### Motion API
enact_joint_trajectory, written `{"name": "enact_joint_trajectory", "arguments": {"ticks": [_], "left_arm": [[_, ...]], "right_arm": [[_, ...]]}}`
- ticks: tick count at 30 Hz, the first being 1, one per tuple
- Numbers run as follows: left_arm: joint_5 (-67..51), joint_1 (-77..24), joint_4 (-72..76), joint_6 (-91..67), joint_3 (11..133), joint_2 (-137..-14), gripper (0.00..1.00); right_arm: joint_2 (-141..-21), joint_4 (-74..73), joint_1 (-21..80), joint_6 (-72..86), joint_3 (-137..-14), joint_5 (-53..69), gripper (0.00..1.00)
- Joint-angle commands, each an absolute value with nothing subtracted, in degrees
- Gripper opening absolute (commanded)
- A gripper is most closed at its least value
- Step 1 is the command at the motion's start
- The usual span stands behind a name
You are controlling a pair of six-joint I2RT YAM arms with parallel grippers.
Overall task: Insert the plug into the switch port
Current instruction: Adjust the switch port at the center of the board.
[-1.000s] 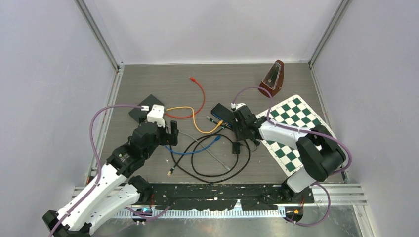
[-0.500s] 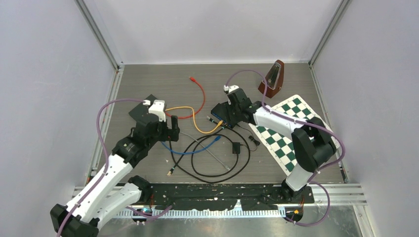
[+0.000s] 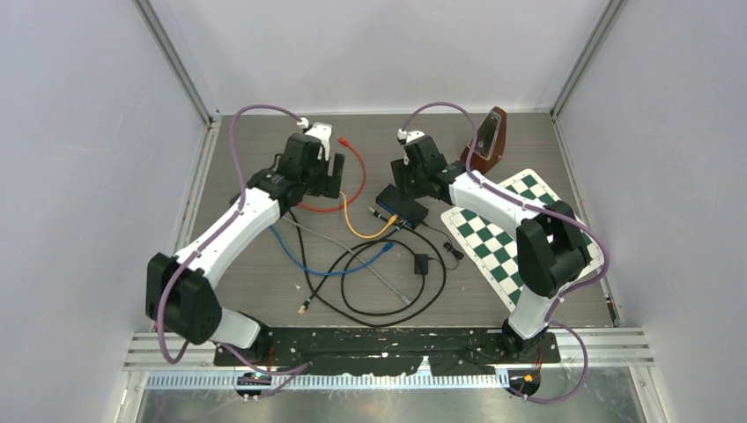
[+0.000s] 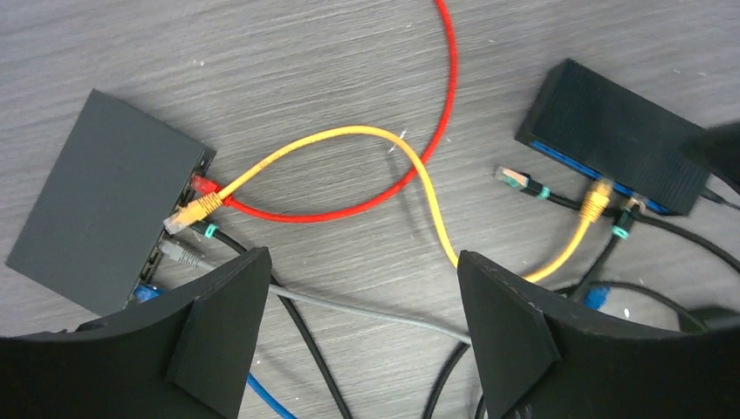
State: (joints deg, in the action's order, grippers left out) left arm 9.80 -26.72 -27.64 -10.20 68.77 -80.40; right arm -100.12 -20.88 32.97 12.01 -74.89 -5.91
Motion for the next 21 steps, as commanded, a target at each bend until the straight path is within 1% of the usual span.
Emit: {"name": "enact_joint_trajectory", "arguments": {"ticks": [1, 4, 7, 10, 15, 20, 21], "left_arm": [[15.4, -24.5, -29.3, -15.8, 72.4, -85.0, 0.80], [11.7, -23.2, -26.6, -19.7, 70.2, -85.9, 0.76], [7.5, -23.0, -20.5, -20.9, 66.8, -86.4, 0.73], [2.6, -23.0, -17.4, -21.9, 66.2, -88.5, 0.70], [2.2, -23.0, -18.9, -22.9, 67.8, -92.6, 0.68], [0.4, -23.0, -19.1, -22.5, 67.3, -93.3, 0.67], [0.3, -23.0, -19.2, -22.2, 67.1, -93.2, 0.67]], "right_arm": [[-97.8, -20.8, 32.8, 12.5, -77.8, -3.0, 0.56], [-97.5, -20.8, 32.9, 12.3, -77.4, -2.0, 0.55], [-97.7, -20.7, 32.9, 11.9, -76.6, -1.2, 0.55], [-97.7, -20.7, 32.8, 11.4, -76.0, -0.8, 0.55], [-96.8, -20.6, 32.2, 11.0, -74.8, -0.8, 0.55], [-96.3, -20.5, 31.0, 10.4, -73.6, -0.7, 0.55], [-96.5, -20.5, 30.7, 10.0, -73.5, 0.9, 0.55]]}}
